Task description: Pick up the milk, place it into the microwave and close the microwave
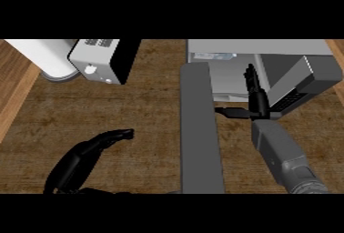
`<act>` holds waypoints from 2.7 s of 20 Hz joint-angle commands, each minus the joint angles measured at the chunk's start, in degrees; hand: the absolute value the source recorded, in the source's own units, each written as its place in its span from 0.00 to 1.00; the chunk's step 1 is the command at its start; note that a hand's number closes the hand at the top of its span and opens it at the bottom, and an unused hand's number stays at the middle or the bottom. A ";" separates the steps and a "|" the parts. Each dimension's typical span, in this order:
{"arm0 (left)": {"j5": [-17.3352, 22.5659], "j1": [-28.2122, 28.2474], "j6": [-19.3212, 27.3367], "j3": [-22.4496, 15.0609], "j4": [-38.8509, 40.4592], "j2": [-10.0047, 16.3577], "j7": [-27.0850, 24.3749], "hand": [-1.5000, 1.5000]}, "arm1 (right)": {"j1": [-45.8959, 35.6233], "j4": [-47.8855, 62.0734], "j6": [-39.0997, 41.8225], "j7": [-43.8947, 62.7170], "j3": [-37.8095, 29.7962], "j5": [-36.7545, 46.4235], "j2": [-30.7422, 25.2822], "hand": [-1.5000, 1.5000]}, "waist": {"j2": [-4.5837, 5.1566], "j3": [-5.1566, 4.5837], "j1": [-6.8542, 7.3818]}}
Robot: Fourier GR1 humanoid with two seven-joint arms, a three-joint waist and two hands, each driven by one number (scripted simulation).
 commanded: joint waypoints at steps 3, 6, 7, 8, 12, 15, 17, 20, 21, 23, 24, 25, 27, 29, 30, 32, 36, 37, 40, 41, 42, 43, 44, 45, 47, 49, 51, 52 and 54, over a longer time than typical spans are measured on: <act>-5.04 -5.15 -0.13 -1.91 6.68 0.34 -2.41 1.00 | 6.64 -5.15 0.63 -3.02 2.59 0.42 3.69 0.00 | -0.97 -0.15 -2.13; -5.79 -6.50 -0.62 -4.05 10.94 -0.97 -2.51 1.00 | 11.42 -8.16 4.42 -4.62 3.54 0.38 0.80 0.00 | -0.94 -0.15 -2.29; -3.46 -8.42 -1.15 -1.80 11.17 -0.45 0.30 1.00 | 13.14 -10.48 5.22 -3.30 4.55 0.28 2.09 0.00 | -1.02 -0.16 -2.40; -8.39 -9.37 2.80 -4.51 15.43 -2.06 -3.63 1.00 | 14.32 -11.64 7.52 -3.08 4.75 0.04 0.86 0.00 | -1.05 -0.18 -2.76; -13.54 -11.91 2.97 -6.48 16.90 -0.62 -4.58 1.00 | 18.93 -20.45 7.91 0.94 6.57 -0.78 1.29 0.00 | -1.26 -0.22 -3.23; -14.17 -10.34 0.57 -10.60 19.73 -1.38 -3.72 1.00 | 26.28 -26.07 8.56 -0.67 8.58 -0.30 2.24 0.00 | -1.42 -0.26 -3.86; -15.50 -12.91 5.14 -15.13 25.93 -2.11 -5.89 1.00 | 29.21 -30.12 8.77 -0.26 10.04 -0.13 3.58 0.00 | -1.31 -0.30 -4.50; -15.17 -13.48 6.23 -18.14 27.52 -2.13 -5.52 1.00 | 35.66 -40.67 11.24 3.81 11.66 -0.85 1.21 0.00 | -1.43 -0.34 -4.62; -15.97 -12.07 8.52 -21.38 26.13 -2.13 -5.94 1.00 | 35.90 -44.59 11.08 5.79 12.15 -1.26 1.59 0.00 | -1.52 -0.35 -4.48; -11.75 -13.16 7.57 -22.62 28.93 -2.14 -6.07 1.00 | 42.37 -50.56 12.47 6.32 12.41 -2.33 0.85 0.00 | -1.37 -0.33 -4.71; -12.57 -14.33 8.42 -23.74 32.25 -2.14 -6.81 1.00 | 43.40 -54.50 12.38 9.33 13.41 -2.92 2.50 0.00 | -1.18 -0.31 -4.28; -13.12 -14.93 9.26 -25.82 33.11 -2.14 -8.54 1.00 | 46.47 -56.98 12.90 8.40 13.91 -2.64 1.79 0.00 | -1.24 -0.35 -5.01; -12.28 -15.89 10.28 -27.32 34.26 -2.14 -8.60 1.00 | 50.89 -66.17 11.84 12.96 14.00 -4.14 2.37 0.00 | -1.19 -0.33 -4.50; -10.78 -20.04 15.02 -32.54 37.75 -2.14 -8.08 1.00 | 51.89 -69.74 14.49 14.64 12.17 -6.02 -1.34 0.00 | -0.99 -0.34 -5.29; -11.33 -19.67 18.16 -36.73 38.22 -2.14 -7.98 1.00 | 54.02 -71.79 14.36 14.34 12.78 -6.43 0.11 0.00 | -0.92 -0.28 -4.60; -8.25 -22.52 23.23 -39.41 41.16 -2.14 -8.56 1.00 | 55.45 -78.64 16.03 18.30 12.76 -8.28 -1.17 0.00 | -0.82 -0.33 -5.24; 0.16 -26.38 34.98 -48.68 42.27 -2.13 -7.30 1.00 | 58.15 -82.79 19.05 21.34 14.35 -10.98 -0.45 0.00 | -0.47 -0.33 -6.10; 2.11 -28.78 37.38 -48.78 40.81 -2.13 -4.46 1.00 | 58.19 -84.49 20.48 21.08 13.83 -12.84 -0.85 0.00 | -0.50 -0.31 -6.36; 8.01 -31.21 43.33 -49.89 41.01 -2.11 -4.52 1.00 | 57.82 -87.45 21.79 24.78 13.12 -14.04 -3.49 0.00 | -0.27 -0.37 -7.38; 9.70 -31.91 44.56 -50.18 41.43 -2.11 -5.86 1.00 | 58.18 -87.07 22.48 24.19 12.74 -15.52 -2.97 0.00 | -0.09 -0.37 -8.00; 10.60 -30.73 46.67 -50.40 41.19 -2.10 -7.92 1.00 | 58.42 -88.31 23.20 23.56 13.70 -14.77 -3.39 0.00 | -0.01 -0.44 -8.67; 12.15 -34.12 46.49 -49.89 41.90 -2.10 -7.12 1.00 | 57.29 -88.87 24.22 25.79 13.22 -16.38 -4.44 0.00 | 0.12 -0.43 -8.65; 13.26 -33.68 47.97 -50.71 42.83 -2.10 -8.57 1.00 | 57.68 -90.18 24.36 26.76 13.54 -16.65 -4.56 0.00 | 0.18 -0.46 -8.85; 14.53 -33.75 49.18 -50.15 42.74 -2.10 -9.10 1.00 | 56.27 -90.56 25.55 27.54 12.91 -17.71 -6.06 0.00 | 0.36 -0.50 -9.25; 16.01 -35.96 51.70 -50.50 42.58 -2.10 -9.77 1.00 | 57.13 -91.52 27.64 27.79 13.33 -18.78 -7.03 0.00 | 0.38 -0.49 -10.32; 17.22 -38.50 54.16 -50.86 42.22 -2.11 -10.65 1.00 | 57.09 -93.59 29.50 28.22 15.20 -19.85 -6.84 0.00 | 0.28 -0.47 -10.61; 19.52 -39.82 54.33 -50.24 43.32 -2.11 -11.76 1.00 | 55.81 -95.25 30.35 30.53 15.45 -20.53 -8.46 0.00 | 0.76 -0.61 -11.69; 21.00 -41.32 54.23 -50.14 43.99 -2.12 -11.78 1.00 | 57.03 -95.61 31.14 30.65 15.25 -21.47 -8.69 0.00 | 0.75 -0.52 -12.15; 22.68 -44.21 55.54 -48.80 44.63 -2.12 -11.09 1.00 | 56.65 -96.76 32.29 30.65 15.96 -22.74 -8.67 0.00 | 0.93 -0.50 -13.54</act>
